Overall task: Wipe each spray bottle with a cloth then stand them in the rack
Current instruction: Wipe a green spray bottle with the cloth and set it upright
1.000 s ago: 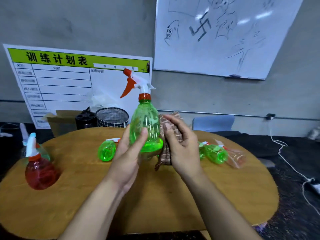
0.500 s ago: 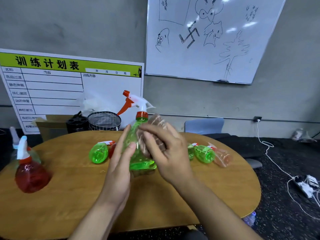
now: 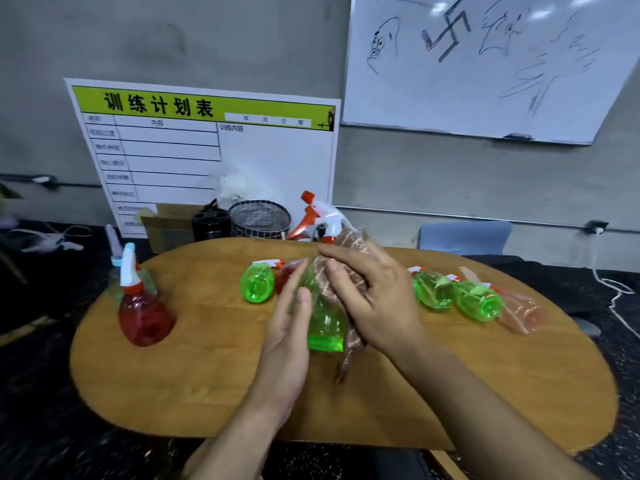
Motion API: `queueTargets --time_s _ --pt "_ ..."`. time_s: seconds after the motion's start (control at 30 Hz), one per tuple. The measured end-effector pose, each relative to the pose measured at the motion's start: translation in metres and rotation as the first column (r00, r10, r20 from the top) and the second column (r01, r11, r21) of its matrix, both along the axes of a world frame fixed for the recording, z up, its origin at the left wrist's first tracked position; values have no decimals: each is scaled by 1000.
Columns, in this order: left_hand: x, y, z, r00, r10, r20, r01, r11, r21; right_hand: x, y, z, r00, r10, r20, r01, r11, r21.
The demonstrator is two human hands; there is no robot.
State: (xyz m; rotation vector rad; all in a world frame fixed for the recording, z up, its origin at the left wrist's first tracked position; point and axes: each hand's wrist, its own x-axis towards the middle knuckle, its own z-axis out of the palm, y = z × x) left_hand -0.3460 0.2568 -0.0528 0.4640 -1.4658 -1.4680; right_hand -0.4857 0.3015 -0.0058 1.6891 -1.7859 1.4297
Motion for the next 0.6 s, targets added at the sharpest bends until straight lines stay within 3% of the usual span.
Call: queueTargets --time_s 0.13,0.23,0.3,0.37,0.5,0.6 --pt "3 0 -7 1000 -14 -3 14 998 62 13 15 -24 976 111 -185 -110 994 19" --pt "8 0 -17 999 -33 -26 37 989 142 17 27 -42 898 177 -402 -171 984 51" --pt "10 2 -22 1000 -19 -16 21 989 144 14 28 -46 862 196 -467 -192 980 57" --pt "9 2 -30 1000 16 12 -18 991 130 7 23 -46 893 155 -423 -148 988 51" --pt "-2 8 -40 995 32 92 -36 999 41 -5 7 -39 999 -4 -37 6 998 69" --pt "-11 9 -52 994 23 105 -31 997 72 -6 11 -49 999 -7 -34 11 994 109"
